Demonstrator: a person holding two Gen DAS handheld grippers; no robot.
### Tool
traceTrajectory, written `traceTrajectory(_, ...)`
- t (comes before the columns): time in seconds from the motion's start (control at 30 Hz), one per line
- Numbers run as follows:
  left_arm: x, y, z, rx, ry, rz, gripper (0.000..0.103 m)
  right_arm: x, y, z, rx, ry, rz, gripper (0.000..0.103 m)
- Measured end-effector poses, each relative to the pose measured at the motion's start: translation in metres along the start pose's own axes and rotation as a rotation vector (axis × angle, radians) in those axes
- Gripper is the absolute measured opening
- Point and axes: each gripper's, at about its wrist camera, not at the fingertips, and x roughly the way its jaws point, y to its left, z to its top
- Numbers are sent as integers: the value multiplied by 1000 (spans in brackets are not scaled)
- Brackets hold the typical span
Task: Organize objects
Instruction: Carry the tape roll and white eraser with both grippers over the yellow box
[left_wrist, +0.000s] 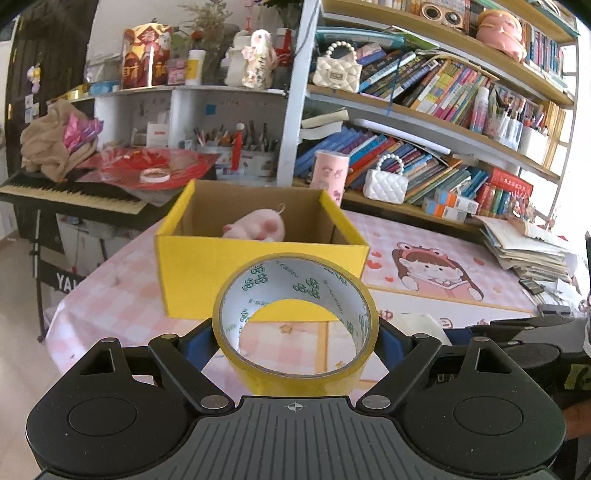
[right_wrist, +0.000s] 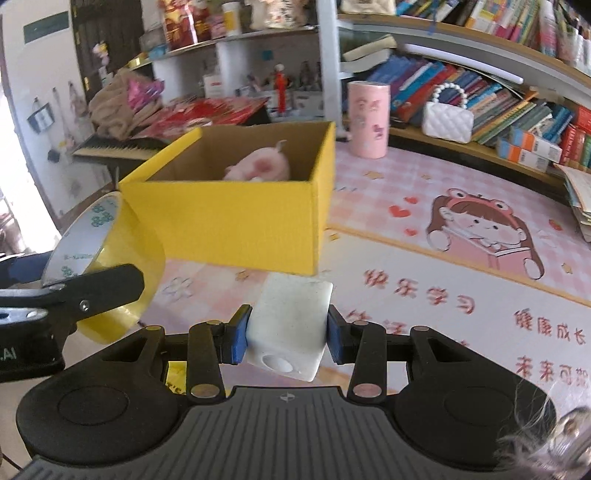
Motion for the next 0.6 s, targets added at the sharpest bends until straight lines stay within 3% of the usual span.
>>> traceTrajectory(0.6, -28, 41, -11, -6, -26, 3, 88, -5, 55, -11, -31, -1, 14, 39)
